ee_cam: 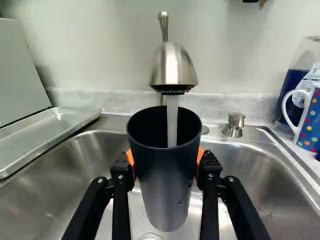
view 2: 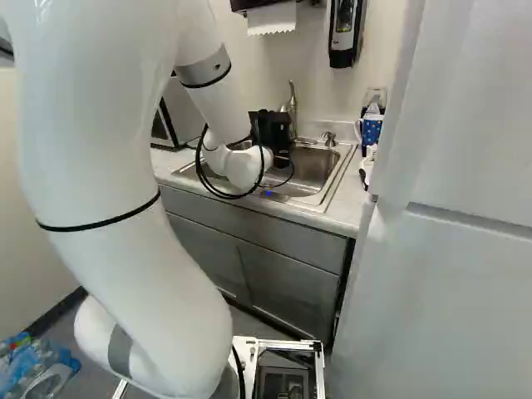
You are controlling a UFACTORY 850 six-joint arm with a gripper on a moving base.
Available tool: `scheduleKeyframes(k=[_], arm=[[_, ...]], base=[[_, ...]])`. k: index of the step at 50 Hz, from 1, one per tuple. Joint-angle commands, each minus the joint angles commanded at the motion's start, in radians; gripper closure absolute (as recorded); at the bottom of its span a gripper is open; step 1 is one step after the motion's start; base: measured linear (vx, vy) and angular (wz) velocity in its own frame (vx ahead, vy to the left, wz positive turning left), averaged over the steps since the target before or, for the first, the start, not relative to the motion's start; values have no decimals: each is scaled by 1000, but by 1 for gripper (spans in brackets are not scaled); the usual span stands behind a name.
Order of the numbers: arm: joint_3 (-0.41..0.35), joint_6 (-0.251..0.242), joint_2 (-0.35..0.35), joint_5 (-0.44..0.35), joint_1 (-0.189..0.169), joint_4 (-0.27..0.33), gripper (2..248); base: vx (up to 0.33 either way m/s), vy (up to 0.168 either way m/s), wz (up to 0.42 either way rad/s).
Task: Rinse the cup and place it in the tray
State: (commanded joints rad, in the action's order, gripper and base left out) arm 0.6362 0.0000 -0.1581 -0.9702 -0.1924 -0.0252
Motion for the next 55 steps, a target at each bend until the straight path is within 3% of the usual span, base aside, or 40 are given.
scheduleKeyframes(k=[55], arm=[[0, 0, 0, 0, 0, 0, 125]], base=[[0, 0, 0]])
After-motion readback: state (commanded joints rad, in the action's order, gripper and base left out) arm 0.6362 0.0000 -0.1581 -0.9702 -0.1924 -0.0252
